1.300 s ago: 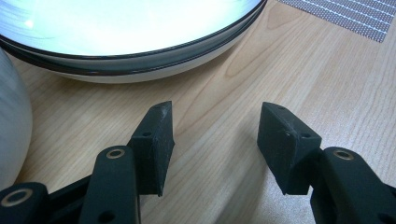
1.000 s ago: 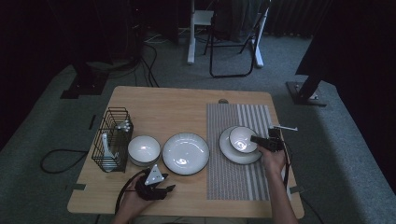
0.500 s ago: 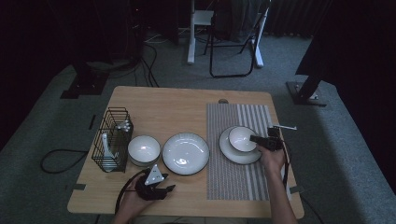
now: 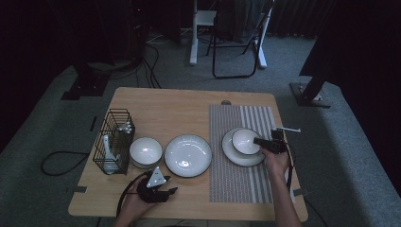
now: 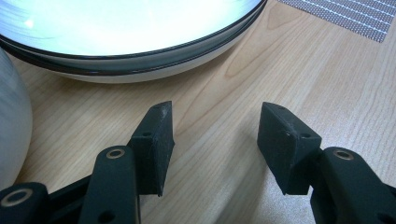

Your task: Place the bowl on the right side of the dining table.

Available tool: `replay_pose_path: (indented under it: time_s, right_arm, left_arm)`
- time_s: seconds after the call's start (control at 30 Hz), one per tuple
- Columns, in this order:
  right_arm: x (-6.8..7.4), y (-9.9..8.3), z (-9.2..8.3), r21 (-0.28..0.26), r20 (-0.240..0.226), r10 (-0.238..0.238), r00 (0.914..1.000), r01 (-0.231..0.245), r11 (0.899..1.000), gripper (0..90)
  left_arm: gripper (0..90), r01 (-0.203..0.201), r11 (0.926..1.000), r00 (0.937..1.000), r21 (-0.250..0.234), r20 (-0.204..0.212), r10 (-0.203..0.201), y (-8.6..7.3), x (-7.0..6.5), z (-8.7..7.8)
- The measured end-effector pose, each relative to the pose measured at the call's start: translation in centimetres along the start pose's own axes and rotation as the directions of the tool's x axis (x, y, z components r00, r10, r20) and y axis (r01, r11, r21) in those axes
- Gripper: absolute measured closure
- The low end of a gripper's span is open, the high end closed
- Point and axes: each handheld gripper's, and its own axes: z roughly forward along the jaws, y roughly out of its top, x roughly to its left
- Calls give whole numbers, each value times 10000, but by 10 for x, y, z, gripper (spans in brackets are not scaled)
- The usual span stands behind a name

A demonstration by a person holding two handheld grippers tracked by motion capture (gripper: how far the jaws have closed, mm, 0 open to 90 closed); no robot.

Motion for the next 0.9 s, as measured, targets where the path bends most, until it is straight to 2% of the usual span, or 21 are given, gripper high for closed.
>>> replay_pose_path:
  time_s: [0.7, 0.9]
  right_arm:
    - [-2, -1, 1, -136, -134, 110, 9998, -112, 9998, 782]
    - [-3, -1, -2, -161, -413, 134, 9991, -141, 9998, 678]
  left_arm:
    - [465, -3, 10000, 10000, 0, 0, 3, 0, 0, 0]
    - [465, -26, 10000, 10000, 2, -6, 26, 0, 0, 0]
